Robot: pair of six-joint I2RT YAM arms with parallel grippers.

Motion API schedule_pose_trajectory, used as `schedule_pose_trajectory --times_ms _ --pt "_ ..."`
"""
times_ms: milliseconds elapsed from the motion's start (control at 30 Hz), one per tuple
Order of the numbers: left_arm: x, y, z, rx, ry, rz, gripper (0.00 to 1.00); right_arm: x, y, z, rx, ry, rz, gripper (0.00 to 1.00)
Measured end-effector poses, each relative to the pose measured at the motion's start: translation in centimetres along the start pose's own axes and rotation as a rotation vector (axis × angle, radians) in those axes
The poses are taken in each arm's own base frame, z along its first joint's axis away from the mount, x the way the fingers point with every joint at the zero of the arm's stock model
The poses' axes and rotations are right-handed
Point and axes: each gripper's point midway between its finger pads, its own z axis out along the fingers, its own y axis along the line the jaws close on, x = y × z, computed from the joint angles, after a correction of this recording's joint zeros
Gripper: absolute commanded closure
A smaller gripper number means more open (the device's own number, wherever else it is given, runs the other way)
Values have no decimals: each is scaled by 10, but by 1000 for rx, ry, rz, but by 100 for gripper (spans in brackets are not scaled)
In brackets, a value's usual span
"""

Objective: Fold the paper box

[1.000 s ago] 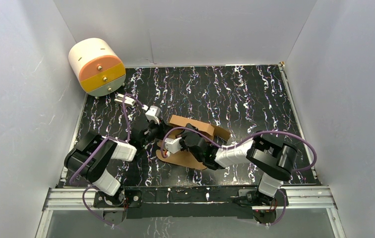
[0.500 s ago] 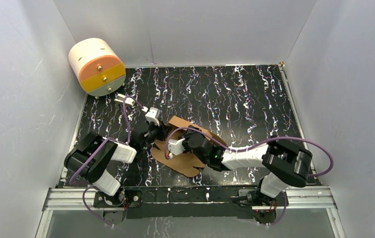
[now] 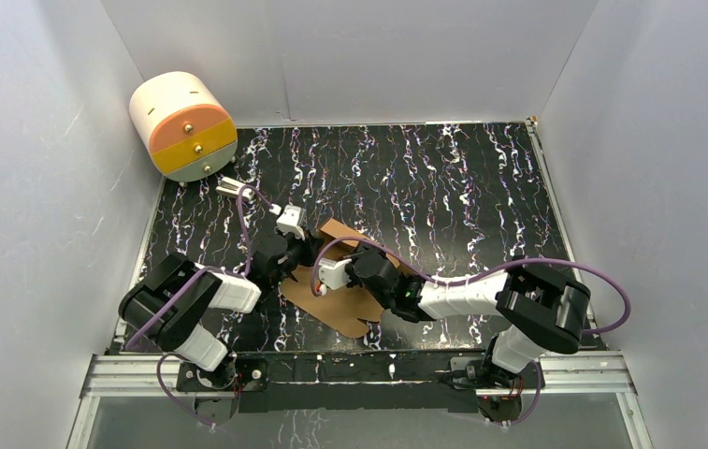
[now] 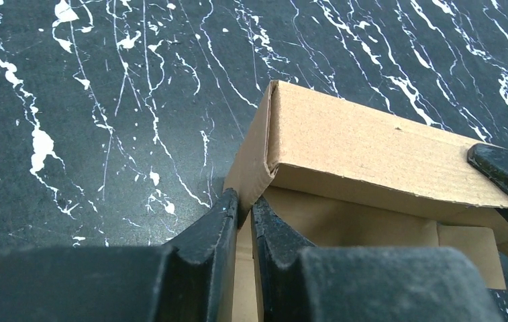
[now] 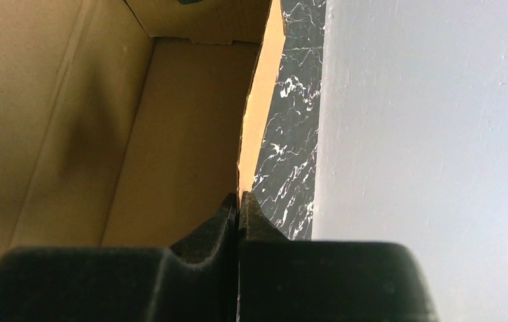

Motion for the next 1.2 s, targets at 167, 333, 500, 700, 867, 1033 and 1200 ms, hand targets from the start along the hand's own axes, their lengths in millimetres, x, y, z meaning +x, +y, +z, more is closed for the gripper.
schedule_pose_trajectory --times_ms 167,333,500,700,867,1033,1200 --pt "-2 0 2 -39 -27 10 87 0 1 0 -8 2 23 97" --pt "-2 3 7 -65 -55 13 80 1 2 0 -12 6 37 97" --pt "-1 3 11 -76 -73 21 77 0 1 -2 -20 -1 51 97" --pt "-1 3 20 -84 -90 41 76 1 2 -2 -22 -1 56 97" --pt "-1 3 23 -96 -114 54 82 1 2 -2 -24 -2 61 97" --pt "-2 4 25 -114 -138 72 86 0 2 -1 -23 -5 71 97" --pt "-3 4 26 -142 -163 110 87 -1 2 -1 -25 -5 71 97"
